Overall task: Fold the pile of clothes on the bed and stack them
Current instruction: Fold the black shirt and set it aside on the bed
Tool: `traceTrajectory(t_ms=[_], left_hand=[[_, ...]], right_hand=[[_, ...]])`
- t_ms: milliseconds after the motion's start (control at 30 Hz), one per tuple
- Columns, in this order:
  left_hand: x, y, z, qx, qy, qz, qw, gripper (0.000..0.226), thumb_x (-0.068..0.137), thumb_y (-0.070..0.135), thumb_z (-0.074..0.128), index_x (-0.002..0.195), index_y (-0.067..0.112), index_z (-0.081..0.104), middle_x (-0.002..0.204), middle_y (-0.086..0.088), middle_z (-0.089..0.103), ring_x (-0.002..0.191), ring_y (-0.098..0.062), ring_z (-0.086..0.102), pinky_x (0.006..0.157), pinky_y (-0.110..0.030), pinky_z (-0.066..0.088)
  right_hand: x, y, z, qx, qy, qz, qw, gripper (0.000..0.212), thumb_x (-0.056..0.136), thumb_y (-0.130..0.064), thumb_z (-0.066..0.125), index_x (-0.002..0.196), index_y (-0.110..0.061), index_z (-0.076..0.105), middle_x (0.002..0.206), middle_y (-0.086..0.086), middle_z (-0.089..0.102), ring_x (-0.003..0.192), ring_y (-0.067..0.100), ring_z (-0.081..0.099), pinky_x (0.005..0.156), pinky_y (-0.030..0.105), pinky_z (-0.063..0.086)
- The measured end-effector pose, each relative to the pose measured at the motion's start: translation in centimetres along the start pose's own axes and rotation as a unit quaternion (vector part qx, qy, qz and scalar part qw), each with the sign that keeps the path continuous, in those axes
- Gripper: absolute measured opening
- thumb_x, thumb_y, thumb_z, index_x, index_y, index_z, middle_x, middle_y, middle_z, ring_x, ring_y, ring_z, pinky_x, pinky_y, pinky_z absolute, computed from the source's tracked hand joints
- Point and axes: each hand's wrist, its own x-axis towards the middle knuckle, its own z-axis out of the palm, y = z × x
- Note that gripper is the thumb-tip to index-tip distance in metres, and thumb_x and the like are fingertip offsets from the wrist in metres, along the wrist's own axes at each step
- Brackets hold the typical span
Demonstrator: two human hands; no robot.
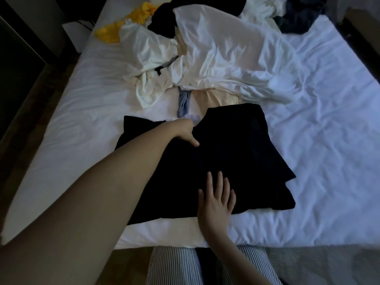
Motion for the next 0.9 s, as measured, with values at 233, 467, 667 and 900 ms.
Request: traceTrajectory(t_ms=[233,467,667,900], left_hand=[[-1.9,-0.5,0.5,-0.111,-0.06,0.008,0.992,0.045,0.089,0.036,0.062,0.125,0.009,0.059,0.118,-0.008,0.064,0.106,-0.023,0.06,0.096,-0.033,0.045],[-4.1,-0.2,-0.1,-0.159,-0.03,-0.011,0.987,0.059,0.085,0.034,0.067,0.136,0.011,0.048,0.128,-0.009,0.058,0.111,-0.024,0.058,0.1,-0.034,0.044],[-8.0,-0.4,-2.9,-0.277,0.011,-0.039,0.96,0.04,0.081,0.034,0.072,0.11,0.009,0.061,0.104,-0.005,0.065,0.089,-0.019,0.062,0.082,-0.029,0.049],[-15.8,-0.3,-8.5,-0.525,0.05,-0.067,0.847,0.021,0.086,0.032,0.066,0.099,0.015,0.065,0.087,-0.005,0.067,0.076,-0.021,0.067,0.064,-0.03,0.052]], right_hand=[[-2.3,-3.4,-3.2,0.338,0.07,0.39,0.854,0.074,0.08,-0.013,0.067,0.142,-0.01,0.027,0.148,0.017,0.018,0.134,0.032,0.022,0.108,0.046,0.023],[-1.9,-5.9,-4.7,0.579,-0.009,0.54,0.61,0.064,0.084,-0.015,0.067,0.135,-0.003,0.03,0.118,0.015,0.055,0.113,0.029,0.055,0.088,0.027,0.039],[-1.7,-4.8,-6.1,0.595,-0.146,0.442,0.655,0.046,0.093,-0.034,0.055,0.122,0.002,0.05,0.094,0.006,0.063,0.087,0.017,0.061,0.087,0.03,0.048],[3.7,-1.8,-16.5,0.662,-0.007,0.234,0.712,0.017,0.095,-0.02,0.052,0.099,-0.008,0.063,0.084,-0.001,0.07,0.075,0.01,0.064,0.072,0.025,0.051]])
